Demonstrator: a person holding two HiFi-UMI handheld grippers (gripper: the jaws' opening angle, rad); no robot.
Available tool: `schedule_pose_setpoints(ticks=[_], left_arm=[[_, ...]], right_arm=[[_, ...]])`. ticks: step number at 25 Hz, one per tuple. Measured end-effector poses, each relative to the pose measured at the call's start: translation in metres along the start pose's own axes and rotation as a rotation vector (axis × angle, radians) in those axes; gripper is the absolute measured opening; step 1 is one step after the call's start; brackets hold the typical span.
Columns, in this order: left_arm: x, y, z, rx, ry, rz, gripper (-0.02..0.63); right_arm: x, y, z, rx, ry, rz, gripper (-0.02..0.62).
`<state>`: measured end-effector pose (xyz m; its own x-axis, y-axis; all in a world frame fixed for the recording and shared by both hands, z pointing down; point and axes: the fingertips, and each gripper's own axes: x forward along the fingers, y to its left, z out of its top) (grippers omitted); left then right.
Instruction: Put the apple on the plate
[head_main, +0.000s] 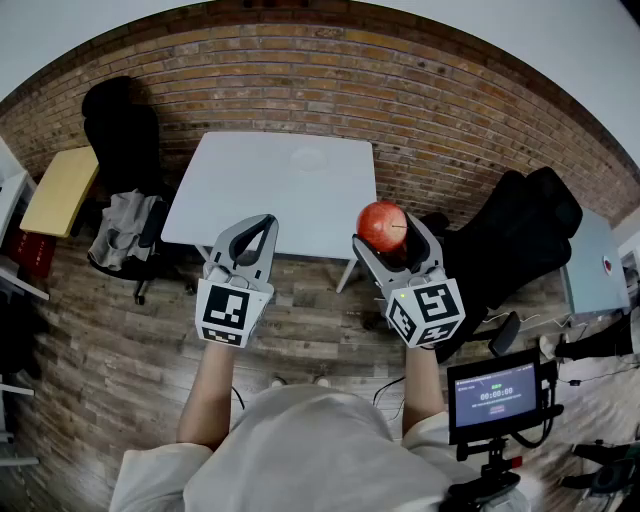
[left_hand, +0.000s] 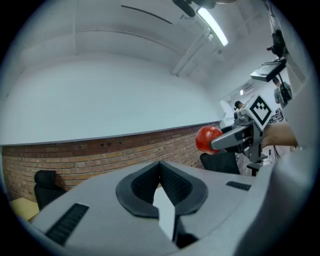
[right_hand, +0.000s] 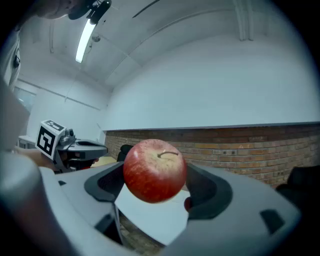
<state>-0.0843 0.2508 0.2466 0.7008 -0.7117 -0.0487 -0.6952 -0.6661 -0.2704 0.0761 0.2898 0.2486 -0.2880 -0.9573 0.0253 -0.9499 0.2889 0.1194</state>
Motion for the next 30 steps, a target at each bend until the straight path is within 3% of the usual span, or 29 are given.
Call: schedule_pose_setpoints(ticks=[3,9,13,30], left_arm=[[0.001,0.000,-0.001,0.001,0.000,-0.003,0.005],[-0.001,-0.005,-0.006,0.008,0.001,-0.004,0.005],[0.023,-0.004,0.001,-0.001,0.023,0.003,0.005],[0.022,-0.039,-0.022,-0.028,0.065,0.050,0.005]], right_arm=[[0.001,0.000,-0.002,-0.005,-0.001,0.000,0.379],[-0.005,0.002,-0.002,0.083,-0.044,0.051,0.379],[0.006,-0.021,0.002,0.099,-0.032,0.067,0.379],[-0.007,-0.031,-0.030,0.089,0.007,0.148,0.379]])
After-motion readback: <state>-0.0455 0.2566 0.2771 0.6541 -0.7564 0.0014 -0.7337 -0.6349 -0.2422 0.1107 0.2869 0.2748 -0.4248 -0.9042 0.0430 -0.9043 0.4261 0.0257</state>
